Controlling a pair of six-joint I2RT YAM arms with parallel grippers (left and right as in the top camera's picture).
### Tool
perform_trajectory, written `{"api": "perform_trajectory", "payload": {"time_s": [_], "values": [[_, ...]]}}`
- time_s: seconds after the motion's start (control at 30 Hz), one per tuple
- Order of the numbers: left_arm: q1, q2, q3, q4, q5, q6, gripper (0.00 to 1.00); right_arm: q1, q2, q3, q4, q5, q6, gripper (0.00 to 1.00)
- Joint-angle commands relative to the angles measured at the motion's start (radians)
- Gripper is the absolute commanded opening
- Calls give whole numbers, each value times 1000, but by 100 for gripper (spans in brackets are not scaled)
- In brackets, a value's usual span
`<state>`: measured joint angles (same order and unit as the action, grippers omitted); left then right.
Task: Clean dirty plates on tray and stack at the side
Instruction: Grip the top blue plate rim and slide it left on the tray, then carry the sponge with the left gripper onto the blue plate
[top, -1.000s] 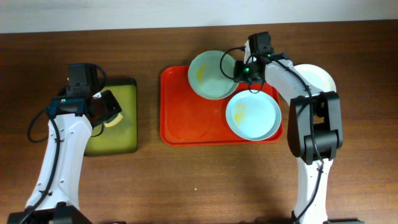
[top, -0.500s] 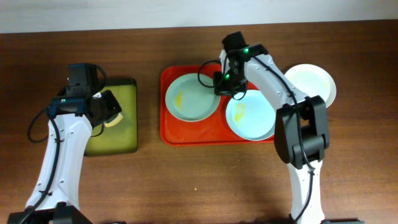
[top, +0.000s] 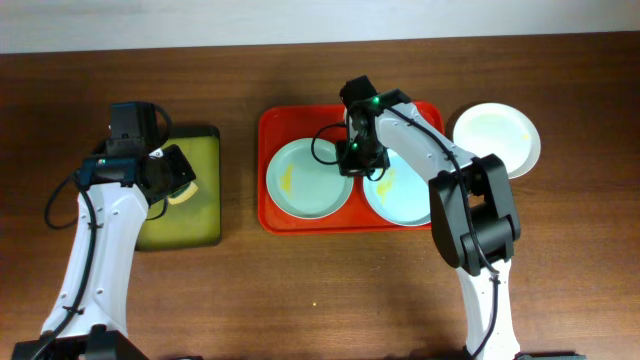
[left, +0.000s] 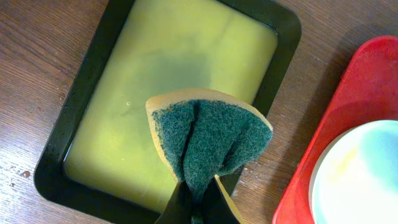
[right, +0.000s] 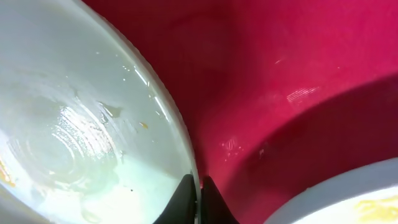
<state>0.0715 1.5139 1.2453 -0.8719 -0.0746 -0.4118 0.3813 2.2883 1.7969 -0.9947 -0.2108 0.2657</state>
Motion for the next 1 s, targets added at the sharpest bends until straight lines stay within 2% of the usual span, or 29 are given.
{"api": "perform_trajectory", "payload": {"time_s": [0.0,0.5,0.77,0.97], "values": [[-2,16,0,3,8,-10,0,12,-4,-42,11,31,1,4],[-2,27,0,35,9,-10,0,18,-4,-97,43,32,53,4],[-1,84,0,122,8,-10,0,19,-4,-97,57,32,53,4],[2,233,0,294,-3,-10,0,19,-4,-97,57,32,53,4]]}}
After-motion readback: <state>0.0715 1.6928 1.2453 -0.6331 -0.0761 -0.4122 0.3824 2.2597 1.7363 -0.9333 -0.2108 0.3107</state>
